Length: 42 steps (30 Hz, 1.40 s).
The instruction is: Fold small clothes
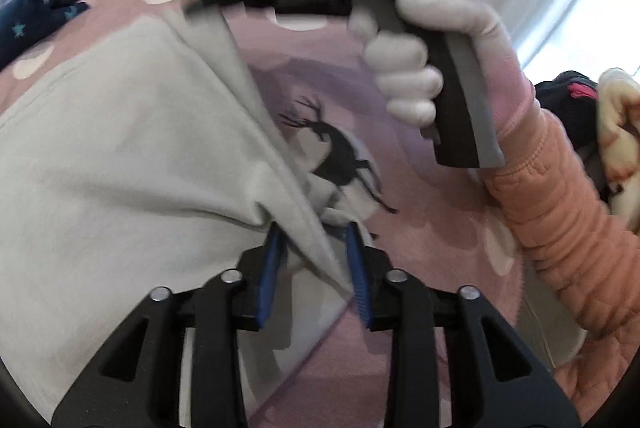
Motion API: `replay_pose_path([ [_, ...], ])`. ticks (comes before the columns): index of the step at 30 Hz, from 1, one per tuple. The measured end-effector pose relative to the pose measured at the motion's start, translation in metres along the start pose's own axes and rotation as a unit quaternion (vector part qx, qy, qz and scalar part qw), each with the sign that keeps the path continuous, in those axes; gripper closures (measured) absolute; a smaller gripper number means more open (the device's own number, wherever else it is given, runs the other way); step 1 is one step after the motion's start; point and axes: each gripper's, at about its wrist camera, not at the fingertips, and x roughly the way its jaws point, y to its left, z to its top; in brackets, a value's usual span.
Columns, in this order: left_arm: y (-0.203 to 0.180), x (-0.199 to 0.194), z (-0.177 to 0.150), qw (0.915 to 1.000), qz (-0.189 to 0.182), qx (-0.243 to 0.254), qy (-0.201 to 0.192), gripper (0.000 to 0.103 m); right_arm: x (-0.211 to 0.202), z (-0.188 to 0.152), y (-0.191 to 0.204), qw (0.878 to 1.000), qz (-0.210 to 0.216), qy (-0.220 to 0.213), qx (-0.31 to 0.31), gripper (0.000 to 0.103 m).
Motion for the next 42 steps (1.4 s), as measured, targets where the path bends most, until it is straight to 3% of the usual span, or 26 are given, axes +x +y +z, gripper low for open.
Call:
replay_pose_path([
  [1, 0.0, 0.001, -0.001, 0.9998, -0.017, -0.003, 0.006, 0.086, -0.005, 0.001, 0.007, 0.999, -0.03, -0.019, -0.022, 0.101],
  [5, -0.002, 0.009, -0.002, 0.9995, -0.031, -0.002, 0.007, 0.088, 0.001, 0.008, -0.012, 0.987, -0.151, -0.048, -0.039, 0.103],
  [9, -0.003, 0.009, -0.002, 0.9992, -0.039, -0.004, 0.003, 0.088, 0.018, -0.003, -0.073, 0.995, -0.075, -0.004, 0.061, 0.103],
  [14, -0.004, 0.008, -0.001, 0.9991, -0.043, -0.003, 0.006, 0.088, 0.007, -0.011, -0.045, 0.999, -0.037, 0.024, 0.012, 0.098],
  [15, -0.004, 0.008, -0.001, 0.999, -0.043, -0.002, 0.005, 0.088, 0.011, -0.014, -0.035, 0.999, -0.032, 0.032, 0.001, 0.094],
  [18, 0.003, 0.009, 0.002, 0.9989, -0.046, -0.002, 0.003, 0.088, 0.02, -0.017, -0.026, 0.998, -0.032, 0.055, 0.0, 0.063],
  [22, 0.004, 0.01, 0.002, 0.9989, -0.047, 0.0, 0.003, 0.088, 0.04, -0.016, -0.022, 0.996, -0.035, 0.081, 0.0, 0.064],
  [23, 0.004, 0.01, 0.002, 0.9989, -0.047, 0.002, 0.003, 0.088, 0.044, -0.013, -0.022, 0.996, -0.043, 0.082, -0.001, 0.07],
  [24, 0.004, 0.01, 0.002, 0.9988, -0.048, 0.005, 0.003, 0.088, 0.044, -0.011, -0.022, 0.996, -0.05, 0.079, 0.007, 0.1],
  [26, 0.002, 0.009, 0.002, 0.9987, -0.051, 0.011, 0.0, 0.089, 0.025, -0.006, -0.015, 0.999, -0.027, 0.034, 0.032, 0.101],
  [28, 0.003, 0.009, 0.002, 0.9984, -0.055, 0.01, -0.002, 0.089, 0.007, -0.007, 0.007, 0.999, -0.038, 0.003, -0.005, 0.102],
  [30, 0.008, 0.012, 0.002, 0.9977, -0.068, -0.001, -0.003, 0.089, 0.013, -0.013, 0.013, 0.993, -0.106, 0.006, -0.05, 0.102],
  [32, 0.013, 0.014, 0.004, 0.9965, -0.084, -0.004, -0.005, 0.089, 0.041, -0.025, -0.004, 0.985, -0.162, 0.035, -0.053, 0.102],
  [35, 0.023, 0.017, 0.005, 0.9938, -0.109, -0.021, -0.007, 0.089, 0.041, -0.03, -0.015, 0.99, -0.13, 0.02, -0.045, 0.101],
  [38, 0.029, 0.016, 0.004, 0.9918, -0.124, -0.03, -0.009, 0.089, 0.021, -0.027, -0.013, 0.987, -0.153, 0.012, -0.039, 0.097],
  [39, 0.029, 0.015, 0.003, 0.992, -0.123, -0.028, -0.01, 0.089, 0.012, -0.028, -0.014, 0.987, -0.157, 0.009, -0.037, 0.091],
  [41, 0.027, 0.012, 0.003, 0.9914, -0.128, -0.021, -0.015, 0.086, -0.014, -0.04, -0.013, 0.989, -0.144, 0.004, -0.034, 0.091],
  [42, 0.026, 0.01, 0.002, 0.9879, -0.153, -0.021, -0.017, 0.085, -0.021, -0.043, -0.014, 0.99, -0.138, 0.004, -0.031, 0.091],
])
